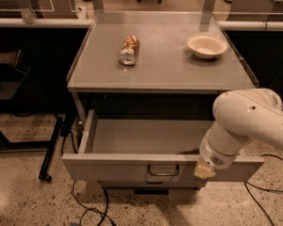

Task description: Close top drawer

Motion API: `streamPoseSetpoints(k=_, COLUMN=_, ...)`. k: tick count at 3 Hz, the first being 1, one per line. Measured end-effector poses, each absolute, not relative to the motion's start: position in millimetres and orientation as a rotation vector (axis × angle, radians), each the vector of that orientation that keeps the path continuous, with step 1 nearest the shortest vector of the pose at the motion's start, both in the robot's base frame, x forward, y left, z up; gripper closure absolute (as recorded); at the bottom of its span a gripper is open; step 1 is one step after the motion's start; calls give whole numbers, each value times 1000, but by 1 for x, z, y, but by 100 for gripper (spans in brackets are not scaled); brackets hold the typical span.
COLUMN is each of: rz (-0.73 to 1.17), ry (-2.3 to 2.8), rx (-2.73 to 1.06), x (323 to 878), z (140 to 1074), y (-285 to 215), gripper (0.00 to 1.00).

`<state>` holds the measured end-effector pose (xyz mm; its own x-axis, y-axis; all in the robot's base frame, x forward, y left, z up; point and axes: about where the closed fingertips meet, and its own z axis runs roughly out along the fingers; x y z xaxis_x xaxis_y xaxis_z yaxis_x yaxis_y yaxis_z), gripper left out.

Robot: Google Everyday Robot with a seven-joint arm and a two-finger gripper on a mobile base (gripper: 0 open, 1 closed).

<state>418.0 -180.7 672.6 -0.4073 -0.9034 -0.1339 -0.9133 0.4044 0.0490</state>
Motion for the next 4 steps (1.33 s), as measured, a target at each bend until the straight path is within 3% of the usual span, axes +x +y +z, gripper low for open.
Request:
streamPoseSetpoints(k=3, rz=175, ry=2560, rx=-1660, x=418, z=673, y=-181, gripper=36)
streamPoseSetpoints(k=4, rz=175, ry=2560, rx=-1660, x=418, z=673, y=-181, gripper=5)
